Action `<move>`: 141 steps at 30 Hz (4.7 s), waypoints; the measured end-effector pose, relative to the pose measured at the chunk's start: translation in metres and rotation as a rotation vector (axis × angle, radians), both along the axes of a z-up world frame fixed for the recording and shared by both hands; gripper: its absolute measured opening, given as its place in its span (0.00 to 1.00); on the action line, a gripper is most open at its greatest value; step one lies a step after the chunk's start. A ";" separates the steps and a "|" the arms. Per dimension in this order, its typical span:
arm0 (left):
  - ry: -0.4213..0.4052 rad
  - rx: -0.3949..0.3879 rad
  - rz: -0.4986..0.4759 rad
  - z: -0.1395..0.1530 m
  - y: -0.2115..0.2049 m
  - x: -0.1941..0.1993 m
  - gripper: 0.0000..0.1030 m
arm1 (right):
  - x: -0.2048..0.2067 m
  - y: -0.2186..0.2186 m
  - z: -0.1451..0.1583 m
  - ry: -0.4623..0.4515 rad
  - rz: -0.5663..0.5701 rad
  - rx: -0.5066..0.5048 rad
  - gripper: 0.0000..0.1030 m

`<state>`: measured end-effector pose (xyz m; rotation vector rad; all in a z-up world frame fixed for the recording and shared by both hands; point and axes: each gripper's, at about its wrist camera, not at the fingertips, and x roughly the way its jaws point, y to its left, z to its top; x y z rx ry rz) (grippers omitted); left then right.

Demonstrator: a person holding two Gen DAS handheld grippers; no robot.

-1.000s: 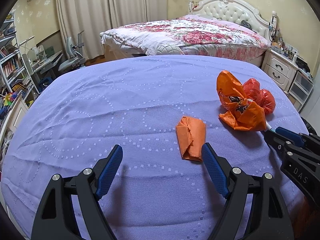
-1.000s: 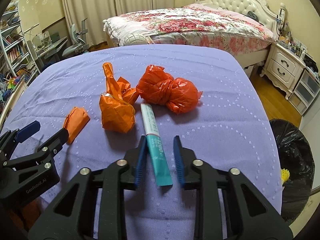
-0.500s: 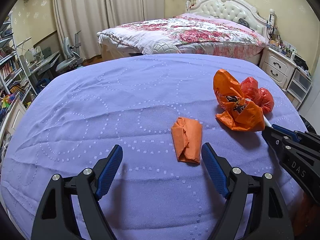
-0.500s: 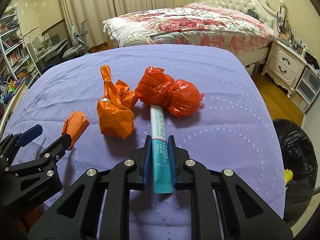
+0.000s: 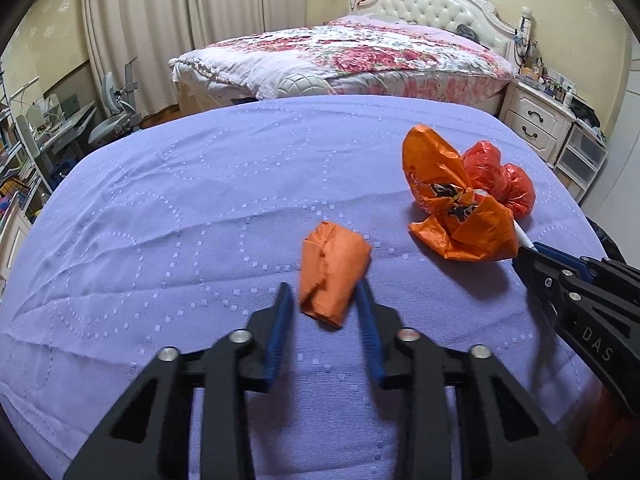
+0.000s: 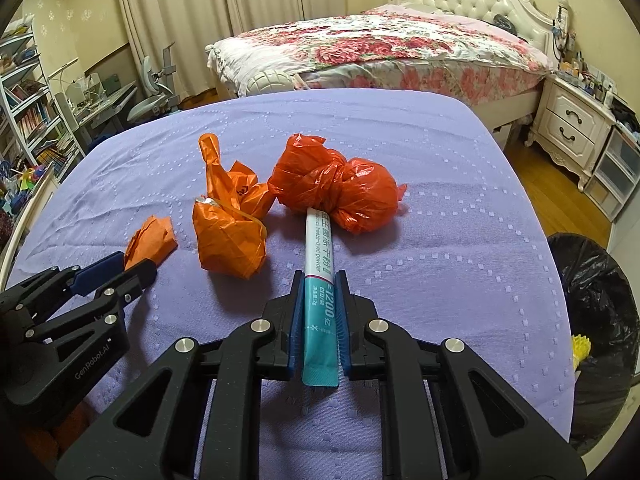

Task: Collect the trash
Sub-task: 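Grasp the orange cloth with the left tool while the right tool holds the tube, then carry the tube and orange cloth over the trash bin and open both tools, then bring both tools back over the table toward the orange and red bags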

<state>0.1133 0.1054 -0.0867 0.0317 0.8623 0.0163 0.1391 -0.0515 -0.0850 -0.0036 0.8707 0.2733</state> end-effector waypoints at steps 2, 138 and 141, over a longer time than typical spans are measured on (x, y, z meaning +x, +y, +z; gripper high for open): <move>-0.001 -0.003 -0.001 0.000 -0.001 -0.001 0.28 | 0.000 0.000 0.000 0.001 0.000 0.001 0.14; -0.088 0.022 -0.295 0.019 -0.260 0.010 0.74 | -0.056 -0.260 0.009 -0.125 -0.618 -0.046 0.65; -0.089 0.030 -0.274 0.020 -0.249 0.008 0.74 | -0.055 -0.249 0.009 -0.124 -0.591 -0.046 0.66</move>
